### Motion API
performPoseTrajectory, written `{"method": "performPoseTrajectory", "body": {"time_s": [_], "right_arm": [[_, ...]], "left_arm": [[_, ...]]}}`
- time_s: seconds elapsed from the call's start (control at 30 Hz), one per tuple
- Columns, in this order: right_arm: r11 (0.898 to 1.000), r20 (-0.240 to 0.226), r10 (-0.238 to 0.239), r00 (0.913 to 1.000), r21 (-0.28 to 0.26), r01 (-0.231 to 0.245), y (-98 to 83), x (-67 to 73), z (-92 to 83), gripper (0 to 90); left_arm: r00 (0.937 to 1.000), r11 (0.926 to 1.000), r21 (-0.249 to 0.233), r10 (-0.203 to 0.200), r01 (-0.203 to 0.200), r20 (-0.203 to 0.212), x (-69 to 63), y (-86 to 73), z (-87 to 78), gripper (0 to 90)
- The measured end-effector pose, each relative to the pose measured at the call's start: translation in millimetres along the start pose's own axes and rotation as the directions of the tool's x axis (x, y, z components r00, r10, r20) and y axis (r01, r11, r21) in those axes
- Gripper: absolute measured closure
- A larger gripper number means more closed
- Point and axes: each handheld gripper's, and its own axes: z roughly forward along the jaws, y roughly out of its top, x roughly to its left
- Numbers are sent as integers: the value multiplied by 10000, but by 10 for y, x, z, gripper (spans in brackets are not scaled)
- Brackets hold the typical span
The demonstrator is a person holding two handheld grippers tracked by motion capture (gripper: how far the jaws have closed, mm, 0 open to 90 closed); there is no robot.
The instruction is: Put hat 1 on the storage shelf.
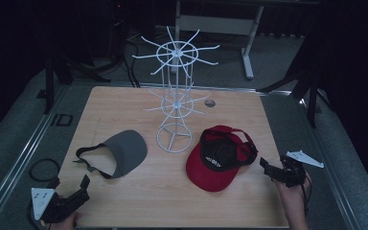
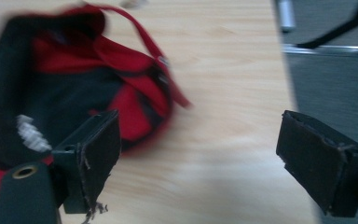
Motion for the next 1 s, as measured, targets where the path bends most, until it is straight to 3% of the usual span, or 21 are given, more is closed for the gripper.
{"method": "performPoseTrajectory", "body": {"time_s": [0.17, 0.4, 0.5, 0.7, 1.0], "right_arm": [[10000, -94, -39, 9999, -65, 38, 163, 45, 169, 138], [9989, 117, -337, 9994, 331, 333, 298, 72, 518, 156], [9973, -39, -472, 9989, 568, 473, 264, 132, 654, 192], [9938, -210, -580, 9981, 936, 597, 108, 289, 873, 248], [9832, 306, -1461, 9888, 1146, 1418, -61, 477, 1018, 324]], "left_arm": [[9986, 9996, -205, 212, -202, 475, -84, -5, -14, 14], [9950, 9994, 304, 103, -134, 990, -148, -22, 22, 15], [9930, 9993, 362, -47, 5, 1183, -184, -10, 12, 15], [9918, 9978, 552, 288, -360, 1249, -235, -14, -3, 15], [9925, 9969, 613, 421, -493, 1148, -242, -22, 8, 16]]}}
